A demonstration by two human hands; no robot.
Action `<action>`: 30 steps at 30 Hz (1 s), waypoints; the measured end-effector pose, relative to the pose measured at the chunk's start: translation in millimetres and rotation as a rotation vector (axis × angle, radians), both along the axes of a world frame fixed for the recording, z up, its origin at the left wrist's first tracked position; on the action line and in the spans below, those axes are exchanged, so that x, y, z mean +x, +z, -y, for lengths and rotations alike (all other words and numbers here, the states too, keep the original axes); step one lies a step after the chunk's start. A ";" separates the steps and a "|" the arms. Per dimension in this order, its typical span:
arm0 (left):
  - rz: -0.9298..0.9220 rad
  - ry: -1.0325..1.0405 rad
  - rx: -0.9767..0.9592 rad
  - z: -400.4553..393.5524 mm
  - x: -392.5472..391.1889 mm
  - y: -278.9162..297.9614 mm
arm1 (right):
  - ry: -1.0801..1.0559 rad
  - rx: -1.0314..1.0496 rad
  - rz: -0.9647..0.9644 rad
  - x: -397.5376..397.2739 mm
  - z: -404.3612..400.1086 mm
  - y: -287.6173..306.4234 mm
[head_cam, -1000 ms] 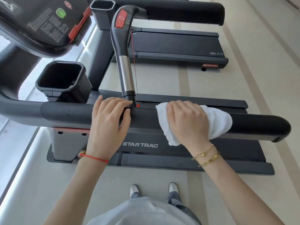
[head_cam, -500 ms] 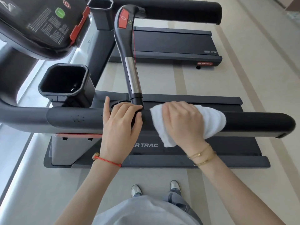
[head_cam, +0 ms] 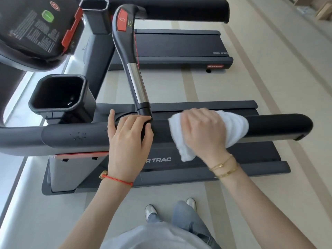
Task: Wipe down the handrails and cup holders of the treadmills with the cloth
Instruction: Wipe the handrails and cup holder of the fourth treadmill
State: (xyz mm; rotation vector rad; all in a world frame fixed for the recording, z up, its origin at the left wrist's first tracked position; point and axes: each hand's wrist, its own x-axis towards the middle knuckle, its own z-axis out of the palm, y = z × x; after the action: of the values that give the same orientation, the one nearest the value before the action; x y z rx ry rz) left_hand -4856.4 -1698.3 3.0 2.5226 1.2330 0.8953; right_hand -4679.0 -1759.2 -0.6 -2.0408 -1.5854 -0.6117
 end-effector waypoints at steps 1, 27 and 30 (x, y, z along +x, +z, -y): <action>-0.004 0.006 0.004 0.5 0.8 -0.3 | 0.064 -0.011 -0.011 -12.3 -4.4 -3.7; 0.013 -0.011 -0.039 52.8 101.3 5.0 | -0.114 0.001 -0.039 123.2 70.9 0.7; 0.010 -0.013 -0.034 60.2 112.7 5.8 | 0.007 -0.002 -0.049 99.4 62.2 -3.7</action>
State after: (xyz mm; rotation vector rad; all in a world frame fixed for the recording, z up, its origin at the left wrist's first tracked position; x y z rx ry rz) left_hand -4743.7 -1758.5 8.8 2.4937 1.2171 0.8757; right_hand -4579.6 -1821.4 -4.3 -2.0353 -1.5654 -0.5533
